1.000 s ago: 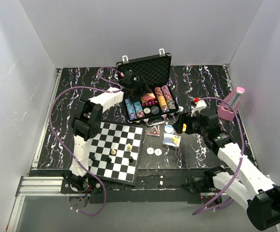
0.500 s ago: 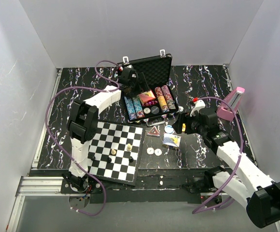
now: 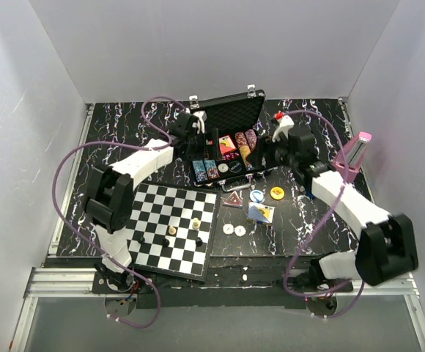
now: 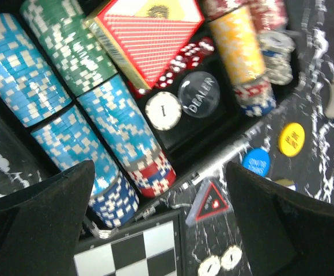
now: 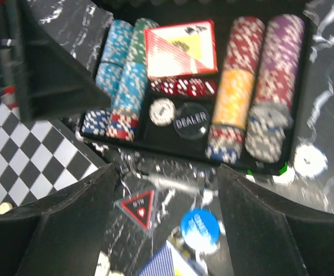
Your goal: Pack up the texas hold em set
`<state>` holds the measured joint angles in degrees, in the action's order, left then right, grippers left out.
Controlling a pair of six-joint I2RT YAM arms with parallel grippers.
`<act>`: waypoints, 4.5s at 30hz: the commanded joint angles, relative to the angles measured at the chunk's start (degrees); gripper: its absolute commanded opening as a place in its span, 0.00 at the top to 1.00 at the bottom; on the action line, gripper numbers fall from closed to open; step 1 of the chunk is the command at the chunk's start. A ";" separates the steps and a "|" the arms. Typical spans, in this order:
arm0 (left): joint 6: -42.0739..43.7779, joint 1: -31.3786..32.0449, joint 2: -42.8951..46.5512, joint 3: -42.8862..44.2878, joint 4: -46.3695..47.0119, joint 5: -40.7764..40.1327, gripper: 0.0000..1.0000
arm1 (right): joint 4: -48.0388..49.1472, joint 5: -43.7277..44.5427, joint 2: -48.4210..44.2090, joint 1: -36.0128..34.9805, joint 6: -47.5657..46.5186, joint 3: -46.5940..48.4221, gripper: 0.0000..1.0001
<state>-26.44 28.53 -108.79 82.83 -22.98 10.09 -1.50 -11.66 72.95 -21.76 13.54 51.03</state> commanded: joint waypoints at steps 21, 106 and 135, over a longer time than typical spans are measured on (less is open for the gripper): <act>8.86 -9.46 24.33 -10.40 11.29 10.22 0.02 | 22.98 -11.29 53.25 -3.73 13.01 41.32 0.29; 6.84 -15.26 23.36 -6.36 11.91 0.90 0.02 | -2.11 1.38 51.33 -9.09 22.41 40.64 0.39; 7.28 -15.97 27.49 -9.35 12.08 1.42 0.02 | -14.41 16.40 56.34 -12.87 17.05 53.12 0.39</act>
<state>-19.53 13.06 -84.75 74.17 -11.38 11.00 -12.14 -1.89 128.31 -35.09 31.33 101.93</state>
